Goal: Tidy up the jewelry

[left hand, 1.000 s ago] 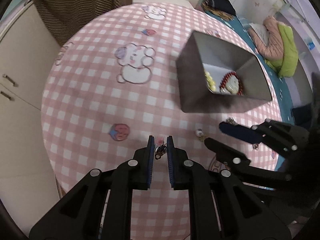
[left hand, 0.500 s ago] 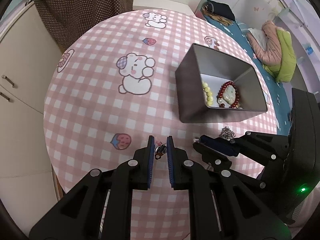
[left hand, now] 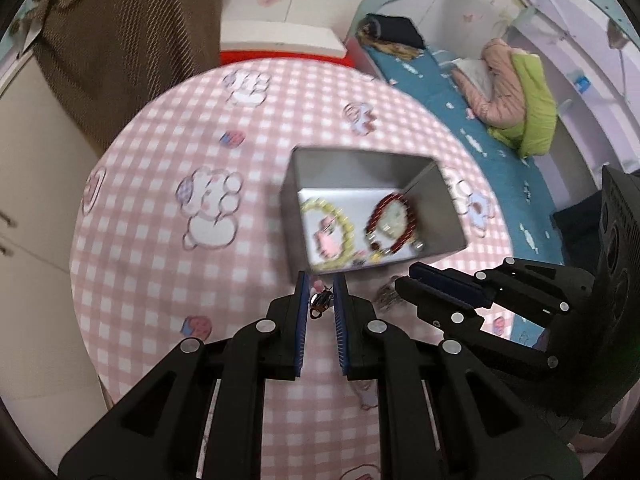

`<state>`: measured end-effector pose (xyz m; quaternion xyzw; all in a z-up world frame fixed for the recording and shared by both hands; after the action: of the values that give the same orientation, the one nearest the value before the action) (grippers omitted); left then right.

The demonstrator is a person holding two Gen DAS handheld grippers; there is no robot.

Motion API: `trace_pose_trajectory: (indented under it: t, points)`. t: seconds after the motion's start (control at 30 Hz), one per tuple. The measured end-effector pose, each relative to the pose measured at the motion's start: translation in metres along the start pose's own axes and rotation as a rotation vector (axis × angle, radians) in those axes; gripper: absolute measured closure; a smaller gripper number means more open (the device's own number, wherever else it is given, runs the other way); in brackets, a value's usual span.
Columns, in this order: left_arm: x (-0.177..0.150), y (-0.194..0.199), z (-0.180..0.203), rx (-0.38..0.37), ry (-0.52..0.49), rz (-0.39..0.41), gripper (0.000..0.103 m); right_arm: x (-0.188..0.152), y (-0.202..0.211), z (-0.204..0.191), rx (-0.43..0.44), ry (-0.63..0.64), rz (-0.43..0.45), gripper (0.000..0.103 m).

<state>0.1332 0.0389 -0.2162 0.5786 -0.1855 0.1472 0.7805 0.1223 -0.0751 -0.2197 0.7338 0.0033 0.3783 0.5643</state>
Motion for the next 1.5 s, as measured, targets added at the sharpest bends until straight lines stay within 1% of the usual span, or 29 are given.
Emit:
trace_pose_trajectory:
  t: [0.23,0.43,0.8,0.83,0.87,0.9,0.93,1.0,1.07,1.17,1.2,1.27,1.4,1.47,1.5]
  points:
    - [0.020,0.006,0.016,-0.032,-0.034,0.038,0.091,0.010,0.018,0.019,-0.040,-0.043,0.044,0.093]
    - [0.035,0.001,0.024,-0.054,-0.041,0.048,0.091,0.017,0.018,0.031,-0.076,-0.056,0.054,0.093]
    - [0.040,-0.032,0.026,-0.063,-0.046,-0.022,0.091,0.010,-0.001,0.047,-0.100,-0.079,-0.020,0.092]
    - [0.041,-0.034,0.025,-0.063,-0.044,-0.027,0.090,0.010,-0.001,0.050,-0.115,-0.085,-0.024,0.083]
    - [0.042,-0.037,0.025,-0.059,-0.042,-0.034,0.090,0.010,-0.001,0.054,-0.147,-0.102,-0.031,0.058]
    - [0.042,-0.038,0.024,-0.055,-0.041,-0.038,0.090,0.010,0.001,0.059,-0.174,-0.120,-0.020,0.047]
    - [0.042,-0.041,0.022,-0.048,-0.034,-0.051,0.090,0.012,0.007,0.064,-0.200,-0.137,0.014,0.041]
    - [0.041,-0.045,0.020,-0.040,-0.023,-0.075,0.089,0.014,0.010,0.070,-0.204,-0.153,0.028,0.041]
    - [0.040,-0.046,0.019,-0.035,-0.022,-0.079,0.089,0.013,0.011,0.078,-0.236,-0.156,0.017,0.041]
    - [0.039,-0.047,0.019,-0.032,-0.014,-0.091,0.088,0.008,0.012,0.084,-0.248,-0.174,0.008,0.040]
    - [0.038,-0.047,0.019,-0.031,-0.017,-0.089,0.082,0.006,0.012,0.086,-0.251,-0.179,0.005,0.040]
    - [0.037,-0.044,0.022,-0.027,-0.024,-0.082,0.075,0.004,0.014,0.089,-0.264,-0.187,0.003,0.040]
    - [0.035,-0.039,0.027,-0.028,-0.031,-0.073,0.075,-0.002,0.020,0.098,-0.281,-0.210,0.007,0.039]
    - [0.033,-0.037,0.029,-0.029,-0.035,-0.068,0.071,-0.006,0.024,0.103,-0.293,-0.232,0.007,0.037]
    - [0.031,-0.035,0.030,-0.032,-0.036,-0.064,0.068,-0.009,0.026,0.105,-0.300,-0.239,0.006,0.037]
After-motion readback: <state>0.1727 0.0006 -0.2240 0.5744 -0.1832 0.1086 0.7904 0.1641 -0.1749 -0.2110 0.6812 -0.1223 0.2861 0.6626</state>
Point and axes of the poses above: each gripper's, at about its wrist camera, not at the fingertips, and y roughly against the way its jaws point, z to its right, x to its top, the point moved 4 cm from there along -y, roughly the way its jaws point, and after that the axes turned 3 degrees about z, right-handed, at the moved point
